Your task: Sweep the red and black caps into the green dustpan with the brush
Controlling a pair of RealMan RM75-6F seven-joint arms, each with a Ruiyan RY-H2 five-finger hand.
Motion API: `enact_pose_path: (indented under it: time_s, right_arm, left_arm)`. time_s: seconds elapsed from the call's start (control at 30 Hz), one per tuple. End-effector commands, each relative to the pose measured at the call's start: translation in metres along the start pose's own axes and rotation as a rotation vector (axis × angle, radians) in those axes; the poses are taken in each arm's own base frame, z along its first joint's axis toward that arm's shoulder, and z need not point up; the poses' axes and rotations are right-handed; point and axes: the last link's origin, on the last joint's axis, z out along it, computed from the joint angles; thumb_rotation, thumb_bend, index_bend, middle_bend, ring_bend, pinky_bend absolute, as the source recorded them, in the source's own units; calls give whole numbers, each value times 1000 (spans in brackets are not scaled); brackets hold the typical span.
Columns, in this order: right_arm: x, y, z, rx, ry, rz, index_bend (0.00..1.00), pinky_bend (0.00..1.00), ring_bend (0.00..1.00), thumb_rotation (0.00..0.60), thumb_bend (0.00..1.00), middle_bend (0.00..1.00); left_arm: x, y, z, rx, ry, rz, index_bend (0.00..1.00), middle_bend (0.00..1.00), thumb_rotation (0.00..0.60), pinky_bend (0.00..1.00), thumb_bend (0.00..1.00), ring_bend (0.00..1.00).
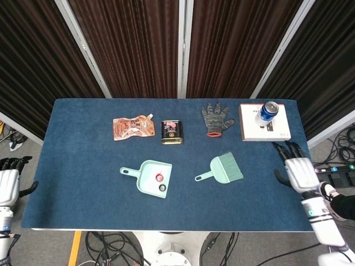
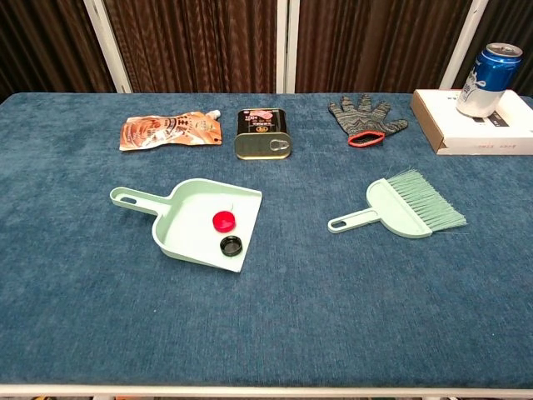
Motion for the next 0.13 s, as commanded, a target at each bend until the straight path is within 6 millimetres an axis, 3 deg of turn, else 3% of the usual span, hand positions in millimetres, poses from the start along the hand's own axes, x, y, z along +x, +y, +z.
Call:
enact_pose_path:
  time_s: [0.03, 0.13]
  right_arm:
    - [12, 18, -52, -87, 60, 60, 23, 70, 0, 600, 327, 167]
    - [14, 19, -69, -112, 97, 85, 23, 70, 0, 600, 327, 173]
  left_arm:
    - [0, -1, -20, 16, 3, -6, 239, 295, 600, 152, 209, 197]
    - [0, 3, -32, 18, 8, -5, 239, 295, 600, 151, 209, 197]
